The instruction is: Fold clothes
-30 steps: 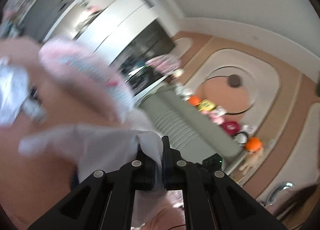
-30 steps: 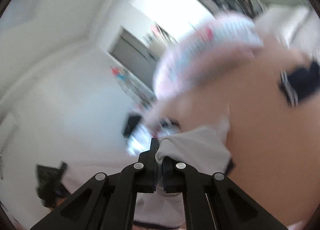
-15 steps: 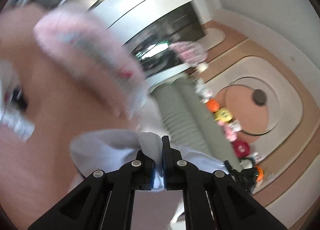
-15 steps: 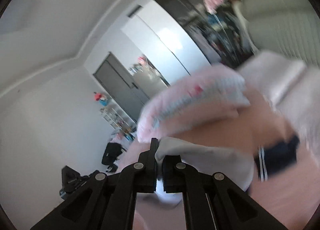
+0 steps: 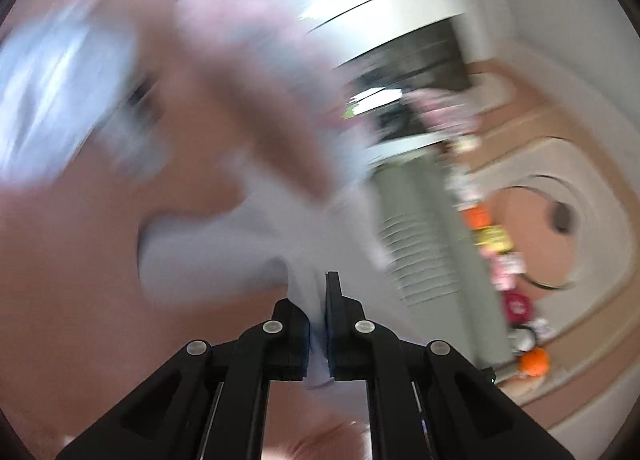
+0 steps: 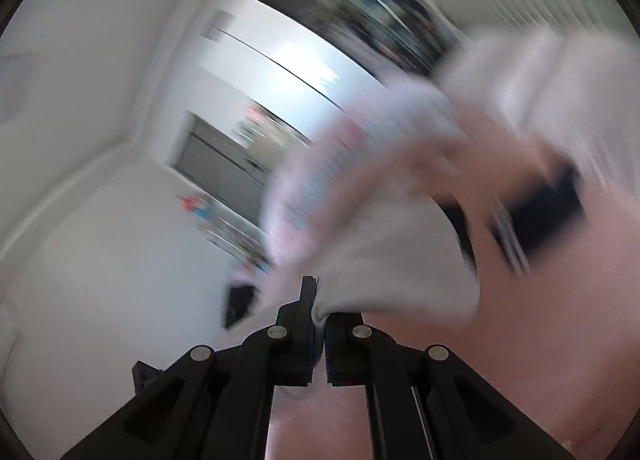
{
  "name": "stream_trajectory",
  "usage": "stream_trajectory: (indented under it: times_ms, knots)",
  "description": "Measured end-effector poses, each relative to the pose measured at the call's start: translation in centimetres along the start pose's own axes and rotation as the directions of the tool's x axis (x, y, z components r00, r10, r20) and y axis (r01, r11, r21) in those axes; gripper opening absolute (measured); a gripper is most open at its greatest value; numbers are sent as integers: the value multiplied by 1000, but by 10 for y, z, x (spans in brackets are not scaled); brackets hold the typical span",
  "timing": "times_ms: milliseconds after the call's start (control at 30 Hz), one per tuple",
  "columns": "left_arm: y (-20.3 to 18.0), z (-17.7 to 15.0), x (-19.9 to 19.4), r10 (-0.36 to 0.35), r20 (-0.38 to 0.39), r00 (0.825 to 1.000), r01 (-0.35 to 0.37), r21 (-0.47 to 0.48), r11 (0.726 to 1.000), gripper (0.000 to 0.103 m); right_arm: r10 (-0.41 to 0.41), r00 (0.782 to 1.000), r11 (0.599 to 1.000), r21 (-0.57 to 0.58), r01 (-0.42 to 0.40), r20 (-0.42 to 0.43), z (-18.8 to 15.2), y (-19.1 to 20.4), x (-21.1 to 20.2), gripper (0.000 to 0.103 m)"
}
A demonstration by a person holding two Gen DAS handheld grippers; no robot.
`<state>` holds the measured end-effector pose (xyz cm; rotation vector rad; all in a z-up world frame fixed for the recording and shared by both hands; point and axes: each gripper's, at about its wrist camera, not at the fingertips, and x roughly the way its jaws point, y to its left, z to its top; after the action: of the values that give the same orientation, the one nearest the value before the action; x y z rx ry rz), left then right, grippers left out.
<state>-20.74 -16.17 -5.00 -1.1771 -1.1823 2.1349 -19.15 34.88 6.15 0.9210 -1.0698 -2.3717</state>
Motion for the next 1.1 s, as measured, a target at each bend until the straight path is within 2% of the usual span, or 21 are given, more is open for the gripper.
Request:
stream_trajectory:
  times_ms: [67, 100, 133, 167, 200, 233, 267, 333, 400, 467, 500, 533, 567, 633, 667, 733, 800, 867, 967, 1033, 1100]
  knots:
    - [72, -19, 48, 90, -131, 987, -103, -98, 990, 7, -108, 984, 993, 30, 114, -138, -43, -61, 41, 4]
    - [101, -27, 66, 142, -173, 975, -167, -138, 976, 8, -188, 958, 982, -9, 190, -216, -62, -87, 68, 4]
    - [126, -36, 82, 185, -213, 959, -222, -170, 960, 8, -270, 918, 962, -52, 266, -291, -81, -113, 95, 4]
    - [150, -45, 96, 217, -245, 945, -267, -196, 944, 9, -358, 856, 932, -86, 352, -373, -99, -138, 120, 6]
    - [164, -53, 101, 209, -237, 949, -260, -211, 942, 8, -397, 815, 913, -91, 397, -423, -113, -156, 135, 6]
    - [167, -56, 96, 161, -194, 968, -204, -232, 951, 12, -388, 831, 917, -77, 391, -398, -117, -159, 134, 0]
    - [165, -58, 88, 139, -156, 978, -174, -240, 955, 17, -379, 846, 921, -64, 384, -375, -121, -161, 132, 2]
    - [152, -61, 71, 172, -96, 980, -187, -177, 966, 63, -350, 867, 932, -37, 361, -354, -118, -150, 121, 4]
    - [134, -71, 48, 223, -4, 975, -222, -111, 969, 67, -373, 876, 924, -39, 380, -304, -118, -137, 106, 10]
    - [118, -91, 33, 276, 37, 960, -274, -53, 960, 66, -392, 886, 917, -31, 397, -248, -123, -125, 88, 14]
    - [112, -102, 34, 294, 12, 956, -294, -20, 956, 64, -389, 893, 918, -21, 395, -226, -128, -119, 78, 15]
    - [107, -115, 42, 305, -46, 951, -305, 20, 952, 56, -360, 901, 929, -6, 370, -243, -135, -113, 74, 16]
    - [104, -129, 53, 306, -133, 943, -301, 56, 952, 51, -314, 897, 944, 0, 330, -312, -146, -108, 76, 17]
    - [99, -147, 77, 285, -247, 926, -266, 109, 958, 39, -246, 847, 963, -23, 267, -471, -170, -99, 94, 17]
    - [97, -154, 90, 285, -294, 912, -253, 142, 957, 36, -233, 827, 970, -61, 236, -512, -181, -92, 103, 17]
    - [90, -155, 112, 342, -324, 882, -280, 223, 934, 34, -261, 784, 965, -155, 210, -563, -199, -80, 121, 17]
    - [74, -143, 128, 371, -310, 875, -281, 298, 912, 34, -326, 745, 942, -262, 208, -582, -213, -70, 138, 17]
    - [51, -125, 133, 386, -237, 892, -278, 386, 880, 34, -380, 750, 917, -327, 229, -541, -203, -58, 156, 17]
    - [33, -106, 122, 338, -129, 932, -262, 405, 876, 34, -359, 824, 919, -321, 229, -438, -178, -37, 153, 17]
    - [32, -104, 121, 319, -108, 941, -257, 383, 887, 35, -325, 862, 932, -287, 221, -388, -166, -29, 148, 20]
    - [41, -109, 132, 342, -136, 930, -272, 375, 886, 35, -311, 872, 942, -247, 228, -378, -159, -36, 151, 32]
